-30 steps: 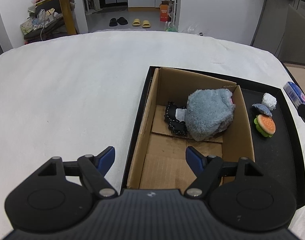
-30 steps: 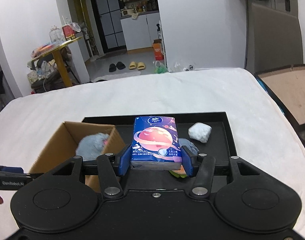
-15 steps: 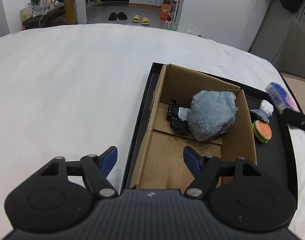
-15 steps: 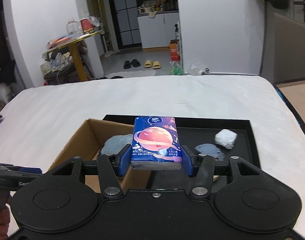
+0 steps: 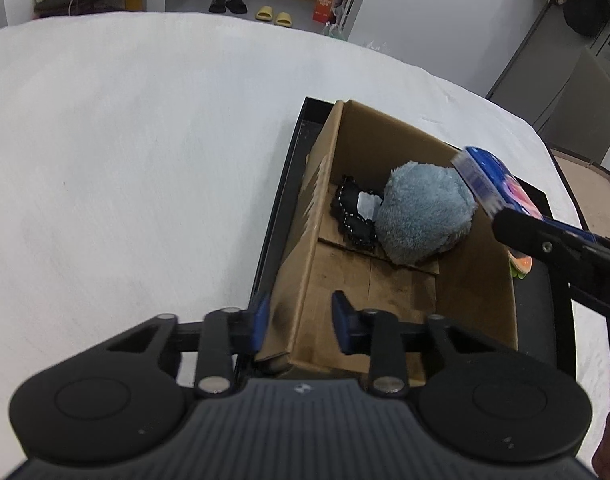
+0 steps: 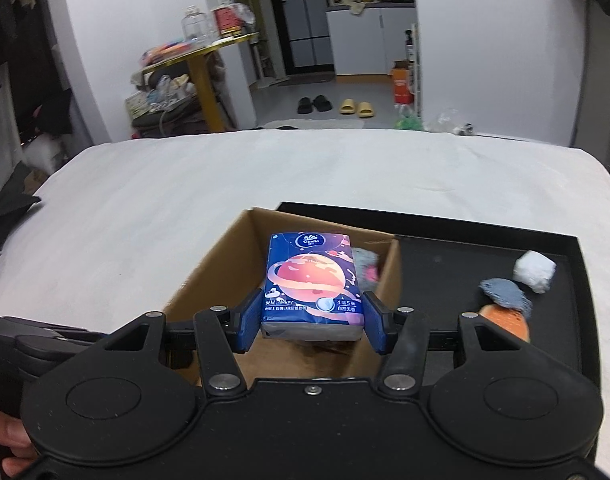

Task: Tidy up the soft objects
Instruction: 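Carry the purple tissue pack over the cardboard box with the right tool, then open the right tool to drop the tissue pack into the box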

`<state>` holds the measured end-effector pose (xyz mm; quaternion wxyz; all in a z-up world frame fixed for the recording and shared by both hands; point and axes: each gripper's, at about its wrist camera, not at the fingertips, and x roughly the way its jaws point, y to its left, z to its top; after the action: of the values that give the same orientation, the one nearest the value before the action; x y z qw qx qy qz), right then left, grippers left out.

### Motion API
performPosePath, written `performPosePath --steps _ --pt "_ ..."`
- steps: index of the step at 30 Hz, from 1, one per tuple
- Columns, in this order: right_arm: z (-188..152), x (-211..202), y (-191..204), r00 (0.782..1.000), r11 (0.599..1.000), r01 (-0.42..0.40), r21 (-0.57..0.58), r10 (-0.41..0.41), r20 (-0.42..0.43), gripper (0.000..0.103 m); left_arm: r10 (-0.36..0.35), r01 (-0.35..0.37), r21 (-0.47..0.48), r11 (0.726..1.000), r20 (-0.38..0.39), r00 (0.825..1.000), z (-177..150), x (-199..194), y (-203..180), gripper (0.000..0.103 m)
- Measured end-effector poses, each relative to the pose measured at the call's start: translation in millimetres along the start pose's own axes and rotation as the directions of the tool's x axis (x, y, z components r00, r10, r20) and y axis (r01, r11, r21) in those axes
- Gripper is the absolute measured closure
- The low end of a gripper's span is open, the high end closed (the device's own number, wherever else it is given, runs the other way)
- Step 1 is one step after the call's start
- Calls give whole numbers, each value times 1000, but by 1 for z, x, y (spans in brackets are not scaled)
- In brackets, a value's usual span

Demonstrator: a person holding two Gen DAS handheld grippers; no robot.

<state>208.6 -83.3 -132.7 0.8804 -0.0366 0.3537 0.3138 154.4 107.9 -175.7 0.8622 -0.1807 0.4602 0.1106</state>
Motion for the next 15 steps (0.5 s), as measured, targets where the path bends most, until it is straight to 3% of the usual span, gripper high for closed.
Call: performPosePath --steps 4,15 --pt "2 6 14 1000 1000 -22 -21 22 -6 52 -9 9 -12 1000 -7 1000 -1 3 6 87" --pt "5 18 30 998 998 -55 -29 54 -21 51 -38 37 -47 998 -26 999 0 3 15 87"
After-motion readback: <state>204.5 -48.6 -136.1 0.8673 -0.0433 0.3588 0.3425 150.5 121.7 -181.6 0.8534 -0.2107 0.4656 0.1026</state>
